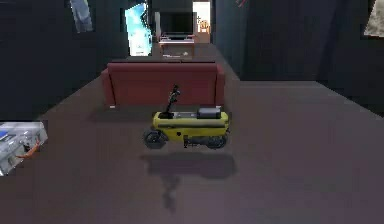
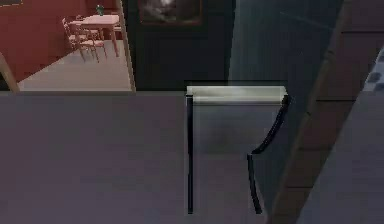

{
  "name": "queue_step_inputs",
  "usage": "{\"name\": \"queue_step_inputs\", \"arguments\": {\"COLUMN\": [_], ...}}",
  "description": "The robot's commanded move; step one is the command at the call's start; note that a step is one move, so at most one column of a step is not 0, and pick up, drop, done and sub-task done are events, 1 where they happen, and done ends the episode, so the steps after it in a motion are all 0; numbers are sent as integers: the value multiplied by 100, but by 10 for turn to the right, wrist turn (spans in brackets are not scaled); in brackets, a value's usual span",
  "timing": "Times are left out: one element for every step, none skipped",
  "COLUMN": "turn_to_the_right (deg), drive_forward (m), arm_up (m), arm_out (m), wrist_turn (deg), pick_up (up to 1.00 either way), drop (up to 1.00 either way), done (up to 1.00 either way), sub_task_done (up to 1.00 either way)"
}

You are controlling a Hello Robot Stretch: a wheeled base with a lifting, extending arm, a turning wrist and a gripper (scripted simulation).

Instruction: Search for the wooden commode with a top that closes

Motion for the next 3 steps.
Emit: {"name": "queue_step_inputs", "arguments": {"turn_to_the_right": [450,0,-180], "drive_forward": [0,5,0], "arm_up": [0,0,0], "arm_out": [0,0,0], "wrist_turn": [0,0,0], "pick_up": [0,0,0], "drop": [0,0,0], "done": [0,0,0], "sub_task_done": [0,0,0]}}
